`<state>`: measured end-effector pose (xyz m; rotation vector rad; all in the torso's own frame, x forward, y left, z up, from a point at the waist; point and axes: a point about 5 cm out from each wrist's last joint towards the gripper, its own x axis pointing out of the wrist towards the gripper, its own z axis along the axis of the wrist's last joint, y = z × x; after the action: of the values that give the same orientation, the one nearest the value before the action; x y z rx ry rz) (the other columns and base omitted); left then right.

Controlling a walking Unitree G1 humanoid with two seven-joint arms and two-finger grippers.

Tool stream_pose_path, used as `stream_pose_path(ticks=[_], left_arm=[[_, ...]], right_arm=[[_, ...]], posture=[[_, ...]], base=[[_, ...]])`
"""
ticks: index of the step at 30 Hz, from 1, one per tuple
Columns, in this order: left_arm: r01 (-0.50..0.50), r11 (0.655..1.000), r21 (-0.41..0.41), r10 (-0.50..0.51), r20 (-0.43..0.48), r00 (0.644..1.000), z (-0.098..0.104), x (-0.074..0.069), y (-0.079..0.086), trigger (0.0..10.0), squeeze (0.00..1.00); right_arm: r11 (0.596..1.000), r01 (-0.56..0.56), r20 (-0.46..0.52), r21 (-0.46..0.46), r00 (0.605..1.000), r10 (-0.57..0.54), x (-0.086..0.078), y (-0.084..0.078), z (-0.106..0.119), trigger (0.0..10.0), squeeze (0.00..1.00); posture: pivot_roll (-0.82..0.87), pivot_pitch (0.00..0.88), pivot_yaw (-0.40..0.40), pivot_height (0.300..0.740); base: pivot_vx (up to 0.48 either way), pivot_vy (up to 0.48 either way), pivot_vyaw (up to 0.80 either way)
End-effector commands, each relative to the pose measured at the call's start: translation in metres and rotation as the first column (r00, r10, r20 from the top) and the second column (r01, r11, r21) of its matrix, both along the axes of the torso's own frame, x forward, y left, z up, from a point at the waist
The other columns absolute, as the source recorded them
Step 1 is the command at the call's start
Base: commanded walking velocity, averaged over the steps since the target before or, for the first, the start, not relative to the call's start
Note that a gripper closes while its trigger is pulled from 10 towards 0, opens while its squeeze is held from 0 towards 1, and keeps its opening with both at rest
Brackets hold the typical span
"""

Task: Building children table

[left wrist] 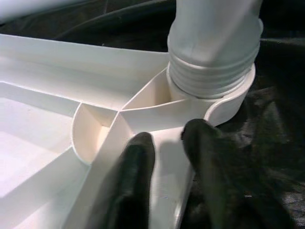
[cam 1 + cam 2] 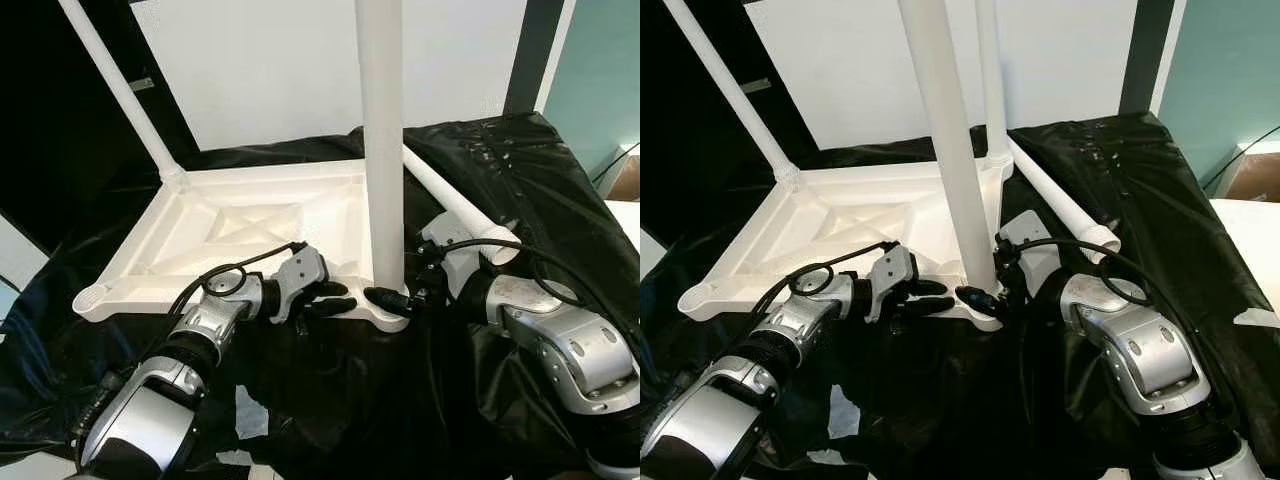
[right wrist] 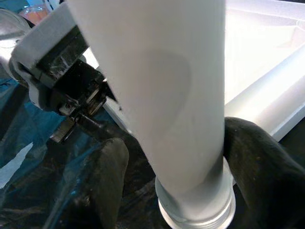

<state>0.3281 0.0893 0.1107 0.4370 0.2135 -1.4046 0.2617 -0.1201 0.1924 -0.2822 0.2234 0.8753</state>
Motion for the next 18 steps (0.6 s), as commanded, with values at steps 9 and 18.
stream_pose_path(ticks=[9,18], left_arm=[[0.123,0.992,-0.011,-0.123,-0.129,0.984,-0.009,-0.012,0.003,10.0,1.00],[0.074,0.992,0.104,-0.066,-0.081,0.995,-0.018,-0.008,0.009,10.0,0.66]], right_arm=[[0.997,-0.064,0.011,0.031,0.998,0.063,-0.003,0.011,0.005,10.0,0.00],[0.998,-0.062,0.013,0.028,0.998,0.062,-0.002,0.012,0.005,10.0,0.00]], posture=[[-0.16,0.000,0.151,0.740],[-0.16,0.000,0.154,0.740]], base=[[0.000,0.000,0.00],[0.000,0.000,0.00]])
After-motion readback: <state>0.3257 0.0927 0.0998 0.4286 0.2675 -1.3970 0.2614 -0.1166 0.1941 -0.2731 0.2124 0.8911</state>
